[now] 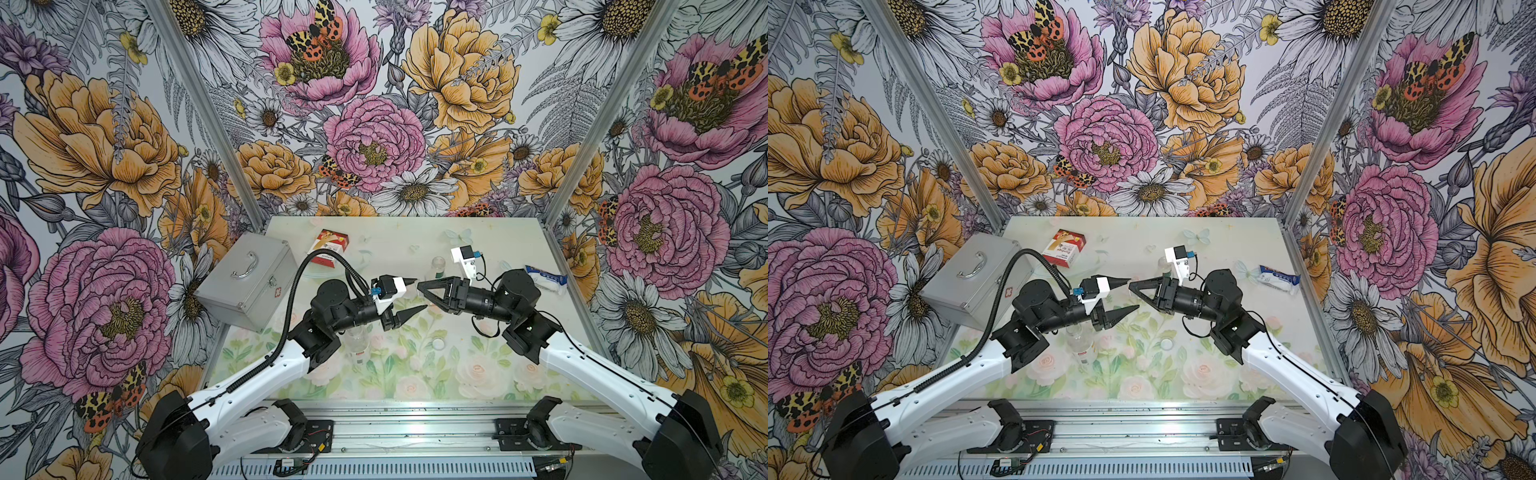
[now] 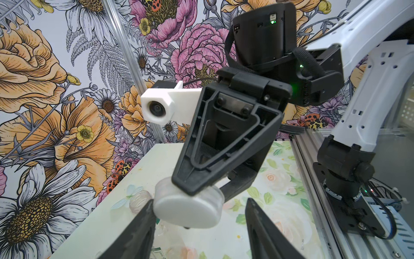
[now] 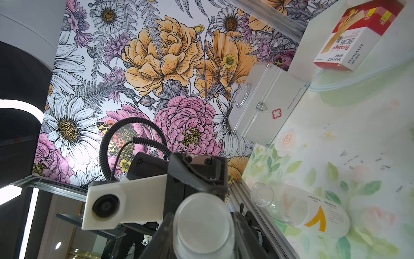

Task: Screw on the bottle caps
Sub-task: Place the bottle cap at the center of the board.

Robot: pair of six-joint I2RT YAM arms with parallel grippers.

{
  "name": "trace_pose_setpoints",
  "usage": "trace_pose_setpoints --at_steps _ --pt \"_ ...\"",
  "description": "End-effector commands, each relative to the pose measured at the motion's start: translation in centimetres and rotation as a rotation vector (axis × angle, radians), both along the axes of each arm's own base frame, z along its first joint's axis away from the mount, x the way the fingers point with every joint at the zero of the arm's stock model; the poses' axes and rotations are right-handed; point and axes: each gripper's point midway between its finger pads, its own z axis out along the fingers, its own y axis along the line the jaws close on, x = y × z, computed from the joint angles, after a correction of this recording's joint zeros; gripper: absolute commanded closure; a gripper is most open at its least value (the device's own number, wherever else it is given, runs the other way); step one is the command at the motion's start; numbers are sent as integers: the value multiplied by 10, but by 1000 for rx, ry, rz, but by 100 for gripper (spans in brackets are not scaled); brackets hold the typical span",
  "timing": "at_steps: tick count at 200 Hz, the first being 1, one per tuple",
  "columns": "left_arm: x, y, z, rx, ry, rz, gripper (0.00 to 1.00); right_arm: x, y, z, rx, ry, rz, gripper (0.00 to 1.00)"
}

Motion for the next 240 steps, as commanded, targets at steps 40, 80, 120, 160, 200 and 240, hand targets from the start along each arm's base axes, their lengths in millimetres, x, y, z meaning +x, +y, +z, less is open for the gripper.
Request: trace_pose_setpoints --at_steps 40,80,120,160,200,240 --pt "-5 0 23 -46 -45 -35 49 -2 2 0 15 -9 13 59" --pt "-4 -2 23 -47 -32 -40 60 -3 2 -1 15 -8 13 58" --pt "1 -3 11 -18 -1 -24 68 -2 -1 -1 19 -14 -5 49" --pt "9 -2 -15 78 28 39 68 7 -14 -12 -14 5 -73 36" --pt "2 -7 -58 287 45 65 65 24 -57 -37 -184 22 -265 32" --pt "-9 -13 -106 492 132 44 62 38 -105 -73 -411 54 -439 31"
